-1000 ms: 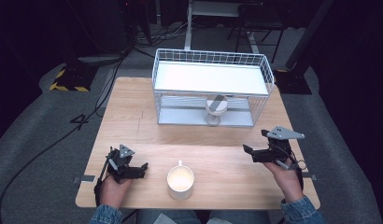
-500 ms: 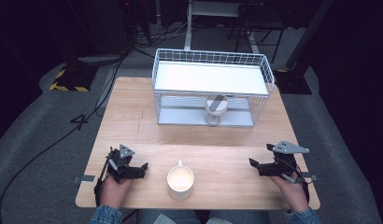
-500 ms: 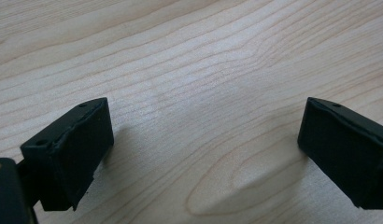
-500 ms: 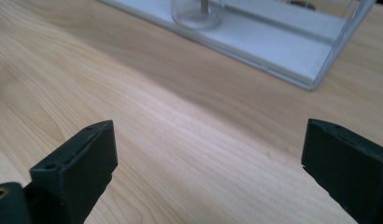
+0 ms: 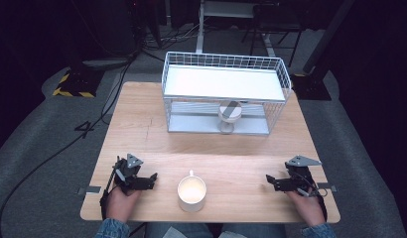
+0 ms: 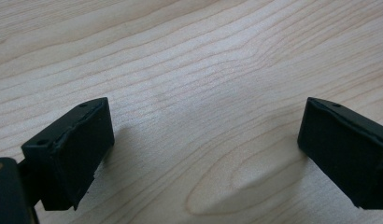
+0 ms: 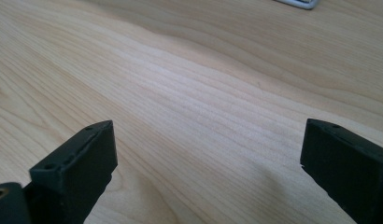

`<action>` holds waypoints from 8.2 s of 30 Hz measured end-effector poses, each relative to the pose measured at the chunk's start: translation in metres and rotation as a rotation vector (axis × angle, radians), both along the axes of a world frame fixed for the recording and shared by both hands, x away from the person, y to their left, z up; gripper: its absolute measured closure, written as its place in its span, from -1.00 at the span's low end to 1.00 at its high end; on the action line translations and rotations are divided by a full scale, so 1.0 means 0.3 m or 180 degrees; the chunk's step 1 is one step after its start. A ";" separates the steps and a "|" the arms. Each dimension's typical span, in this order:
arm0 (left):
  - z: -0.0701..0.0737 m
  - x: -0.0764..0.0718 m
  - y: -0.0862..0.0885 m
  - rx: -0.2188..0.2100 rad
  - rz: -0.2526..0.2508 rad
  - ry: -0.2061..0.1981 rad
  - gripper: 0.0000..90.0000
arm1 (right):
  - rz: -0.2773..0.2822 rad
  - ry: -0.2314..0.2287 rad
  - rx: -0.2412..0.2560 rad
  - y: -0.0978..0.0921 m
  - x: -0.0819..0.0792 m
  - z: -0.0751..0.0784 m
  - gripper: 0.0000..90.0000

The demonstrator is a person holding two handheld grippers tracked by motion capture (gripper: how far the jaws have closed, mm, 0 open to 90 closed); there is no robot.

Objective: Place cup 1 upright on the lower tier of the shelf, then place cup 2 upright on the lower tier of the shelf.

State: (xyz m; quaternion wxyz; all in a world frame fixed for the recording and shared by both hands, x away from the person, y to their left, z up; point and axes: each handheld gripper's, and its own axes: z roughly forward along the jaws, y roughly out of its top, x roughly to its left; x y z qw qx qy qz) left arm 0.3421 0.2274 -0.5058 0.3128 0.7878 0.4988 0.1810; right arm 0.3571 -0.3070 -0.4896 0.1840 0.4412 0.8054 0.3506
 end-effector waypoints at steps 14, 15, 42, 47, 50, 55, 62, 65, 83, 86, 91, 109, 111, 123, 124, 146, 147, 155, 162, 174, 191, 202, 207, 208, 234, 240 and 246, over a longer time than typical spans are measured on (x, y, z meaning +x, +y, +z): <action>0.000 0.000 -0.001 0.0004 0.0001 -0.0001 -0.91 | 0.0007 0.0159 -0.0186 0.005 0.016 -0.042 -1.00; 0.000 -0.001 -0.001 0.0003 0.0001 -0.0001 -0.91 | 0.0033 0.0044 -0.0097 -0.002 0.014 -0.055 -1.00; 0.001 -0.008 -0.001 0.0008 0.0015 -0.0002 -0.90 | 0.0034 0.0039 -0.0098 -0.002 0.014 -0.055 -1.00; 0.001 -0.011 -0.002 -0.0004 -0.0002 0.0001 -0.91 | 0.0033 0.0040 -0.0098 -0.003 0.014 -0.055 -1.00; 0.006 -0.013 0.001 -0.0060 -0.0024 0.0007 -0.92 | 0.0034 0.0039 -0.0098 -0.003 0.014 -0.055 -1.00; 0.030 -0.026 -0.004 -0.0156 -0.0056 -0.0068 -0.94 | 0.0033 0.0039 -0.0097 -0.002 0.014 -0.055 -1.00; 0.071 -0.049 -0.016 -0.0367 -0.0136 -0.0121 -0.94 | 0.0033 0.0039 -0.0099 -0.002 0.014 -0.055 -1.00; 0.105 -0.068 -0.030 -0.0402 -0.0185 -0.0216 -0.94 | 0.0033 0.0039 -0.0099 -0.002 0.014 -0.055 -1.00; 0.205 -0.164 -0.082 -0.0746 -0.0407 -0.0425 -0.94 | 0.0014 0.0040 -0.0094 -0.001 0.013 -0.055 -1.00; 0.211 -0.174 -0.091 -0.0767 -0.0427 -0.0434 -0.94 | 0.0013 0.0040 -0.0094 -0.001 0.013 -0.055 -1.00; 0.234 -0.212 -0.134 -0.0794 -0.0588 -0.0525 -0.94 | 0.0013 0.0041 -0.0094 -0.001 0.013 -0.055 -1.00; 0.236 -0.276 -0.289 -0.0892 -0.1076 -0.0575 -1.00 | 0.0014 0.0041 -0.0094 -0.001 0.013 -0.055 -1.00; 0.227 -0.275 -0.300 -0.0886 -0.1094 -0.0561 -1.00 | 0.0013 0.0041 -0.0094 -0.001 0.013 -0.055 -1.00; 0.179 -0.274 -0.346 -0.0948 -0.1058 -0.0523 -1.00 | 0.0015 0.0041 -0.0094 -0.001 0.013 -0.055 -1.00; 0.174 -0.273 -0.350 -0.0930 -0.1080 -0.0529 -1.00 | 0.0014 0.0040 -0.0094 -0.001 0.013 -0.055 -1.00; 0.092 -0.236 -0.421 -0.0624 -0.1072 -0.0349 -0.99 | 0.0015 0.0039 -0.0095 -0.001 0.013 -0.055 -1.00; 0.090 -0.235 -0.421 -0.0608 -0.1075 -0.0351 -0.99 | 0.0015 0.0039 -0.0095 -0.001 0.013 -0.055 -1.00; 0.086 -0.240 -0.428 -0.0529 -0.1096 -0.0357 -0.85 | 0.0013 0.0039 -0.0094 -0.001 0.013 -0.055 -1.00; 0.089 -0.247 -0.435 -0.0436 -0.1061 -0.0392 -0.82 | 0.0013 0.0040 -0.0094 -0.001 0.013 -0.055 -1.00; 0.094 -0.248 -0.434 -0.0367 -0.1081 -0.0445 -0.81 | 0.0014 0.0041 -0.0094 -0.001 0.013 -0.055 -1.00; 0.136 -0.228 -0.418 -0.0394 -0.1137 -0.0378 -0.80 | -0.0009 0.0040 -0.0088 0.002 0.014 -0.055 -1.00; 0.215 -0.220 -0.403 -0.0405 -0.1163 -0.0456 -0.80 | -0.0023 0.0039 -0.0087 0.003 0.014 -0.055 -1.00; 0.251 -0.212 -0.387 -0.0455 -0.1139 -0.0487 -0.80 | -0.0017 0.0040 -0.0096 0.004 0.017 -0.055 -1.00; 0.264 -0.207 -0.381 -0.0476 -0.1122 -0.0493 -0.80 | 0.0007 0.0036 -0.0099 0.004 0.019 -0.055 -1.00; 0.468 -0.142 -0.325 -0.0578 -0.1064 -0.0633 -0.80 | 0.0005 0.0032 -0.0097 0.005 0.021 -0.055 -1.00; 0.519 -0.122 -0.318 -0.0575 -0.1067 -0.0697 -0.80 | 0.0004 0.0032 -0.0098 0.005 0.021 -0.055 -1.00; 0.562 -0.097 -0.311 -0.0648 -0.1066 -0.0763 -0.80 | 0.0005 0.0031 -0.0098 0.005 0.021 -0.055 -1.00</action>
